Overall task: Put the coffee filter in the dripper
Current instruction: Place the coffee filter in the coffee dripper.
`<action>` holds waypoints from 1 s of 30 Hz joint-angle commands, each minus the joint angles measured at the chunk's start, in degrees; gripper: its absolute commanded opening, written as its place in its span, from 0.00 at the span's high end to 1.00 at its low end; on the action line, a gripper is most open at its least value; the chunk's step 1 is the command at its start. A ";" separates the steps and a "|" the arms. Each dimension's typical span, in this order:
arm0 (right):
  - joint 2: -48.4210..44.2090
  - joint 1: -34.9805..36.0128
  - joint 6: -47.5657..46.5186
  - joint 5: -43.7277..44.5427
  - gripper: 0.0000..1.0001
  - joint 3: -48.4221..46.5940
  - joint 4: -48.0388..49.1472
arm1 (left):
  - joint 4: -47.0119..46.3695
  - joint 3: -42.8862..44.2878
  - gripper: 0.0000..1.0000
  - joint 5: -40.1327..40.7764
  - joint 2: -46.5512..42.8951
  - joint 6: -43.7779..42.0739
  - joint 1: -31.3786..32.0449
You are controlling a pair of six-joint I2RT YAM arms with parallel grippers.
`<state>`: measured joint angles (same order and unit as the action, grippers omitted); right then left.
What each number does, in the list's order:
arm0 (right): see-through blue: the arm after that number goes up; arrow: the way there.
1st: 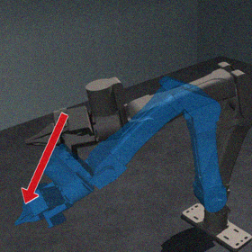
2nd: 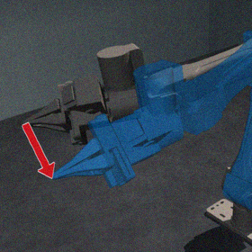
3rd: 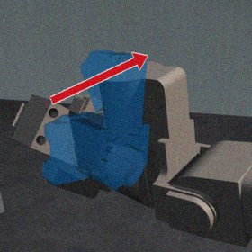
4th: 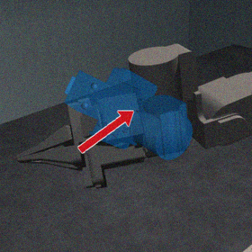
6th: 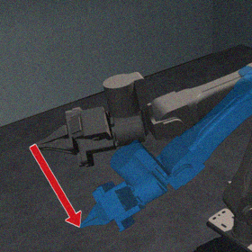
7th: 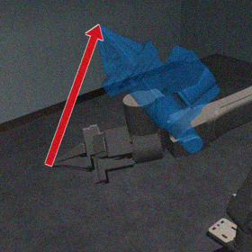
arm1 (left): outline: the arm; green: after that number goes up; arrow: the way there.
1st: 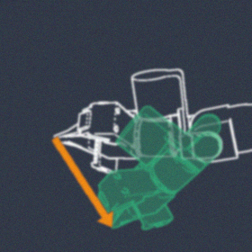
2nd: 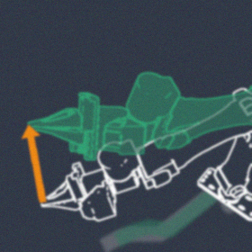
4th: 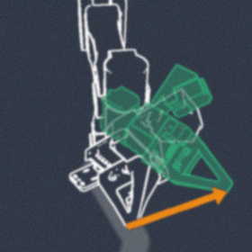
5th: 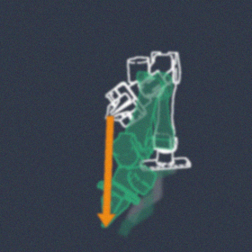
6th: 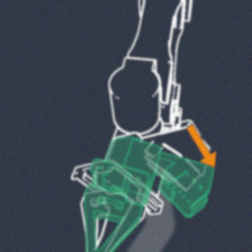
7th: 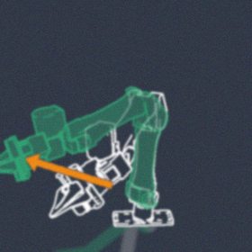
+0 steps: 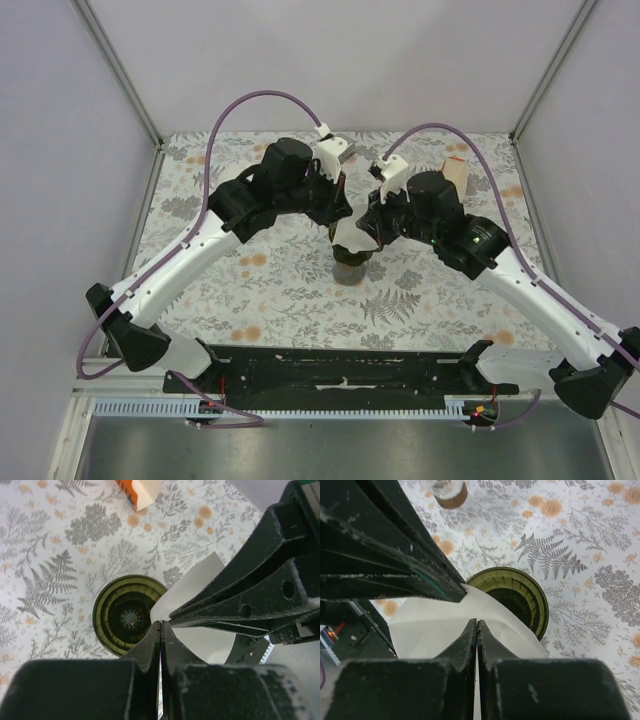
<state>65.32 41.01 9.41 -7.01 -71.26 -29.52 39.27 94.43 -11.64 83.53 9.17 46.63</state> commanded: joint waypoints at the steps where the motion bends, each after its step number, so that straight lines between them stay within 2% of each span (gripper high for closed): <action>1: 4.02 -0.15 -5.62 0.50 0.95 -2.47 -1.68 | -3.14 -3.98 0.98 -4.79 -0.03 3.75 -3.73; 6: 8.94 -0.15 -7.91 -1.16 0.96 -2.57 -1.33 | -6.92 -8.64 0.98 -10.24 0.76 6.65 -7.51; 12: 10.44 -0.15 -10.71 -3.36 0.96 -2.04 -1.51 | -8.59 -10.50 0.98 -11.12 2.08 4.81 -8.05; 14: 10.79 -0.15 -11.69 -3.10 0.97 -2.12 -2.21 | -8.59 -10.50 0.88 -11.12 2.52 4.72 -8.05; 15: 11.05 -0.15 -12.13 -3.02 0.97 -2.30 -2.38 | -8.59 -10.41 0.79 -11.12 2.43 4.54 -8.05; 18: 12.89 -0.15 -13.62 -3.36 0.97 -2.56 -3.79 | -7.80 -8.92 0.60 -9.38 1.82 3.49 -8.22; 20: 14.57 -0.15 -14.50 -3.72 0.97 -3.00 -4.49 | -6.49 -7.08 0.51 -8.23 1.55 2.52 -8.66; 26: 17.91 -0.15 -16.26 -4.59 1.00 -4.67 -5.73 | -2.80 -4.43 0.35 -5.85 -1.25 3.57 -10.77; 30: 20.37 -0.06 -17.40 -4.69 1.00 -6.51 -8.09 | -1.30 -4.26 0.31 -5.06 -2.58 6.38 -12.61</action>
<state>83.11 40.66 -5.69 -11.00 -74.37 -34.92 37.71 87.05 -16.05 84.99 12.80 34.72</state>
